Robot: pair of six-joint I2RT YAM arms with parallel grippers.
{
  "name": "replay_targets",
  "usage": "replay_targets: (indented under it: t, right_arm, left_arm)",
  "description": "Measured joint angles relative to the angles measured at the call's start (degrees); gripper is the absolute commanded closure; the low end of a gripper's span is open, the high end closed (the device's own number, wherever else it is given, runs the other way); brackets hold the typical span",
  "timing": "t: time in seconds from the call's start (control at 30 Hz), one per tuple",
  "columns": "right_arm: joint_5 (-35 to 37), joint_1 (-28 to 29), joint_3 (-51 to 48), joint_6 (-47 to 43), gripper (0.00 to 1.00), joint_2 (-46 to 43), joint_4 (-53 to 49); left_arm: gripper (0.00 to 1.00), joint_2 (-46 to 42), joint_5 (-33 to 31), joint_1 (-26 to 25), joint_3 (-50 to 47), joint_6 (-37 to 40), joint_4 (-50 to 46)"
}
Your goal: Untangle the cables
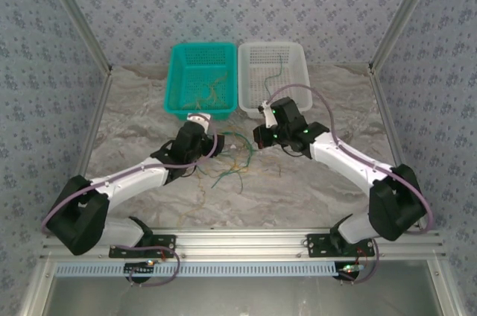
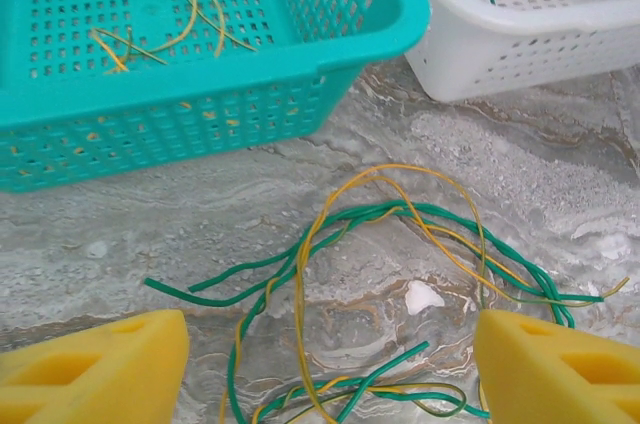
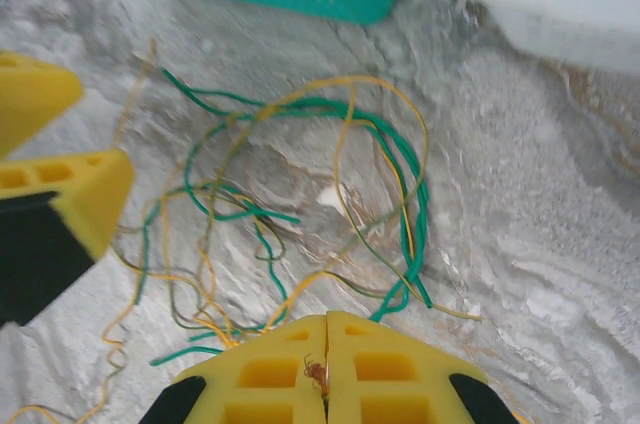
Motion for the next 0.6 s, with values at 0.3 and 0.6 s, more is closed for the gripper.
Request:
replay_targets:
  t: [0.3, 0.6]
  right_arm:
    - [-2.3, -0.3, 8.5, -3.9, 1.0, -8.0, -4.6]
    - [-5.8, -2.3, 14.4, -4.6, 1.0, -11.1, -5.1]
  left_arm:
    - [0.24, -7.1, 1.5, 1.7, -2.9, 2.5, 2.6]
    - [0.24, -12.2, 10.3, 1.7, -3.2, 10.9, 6.9]
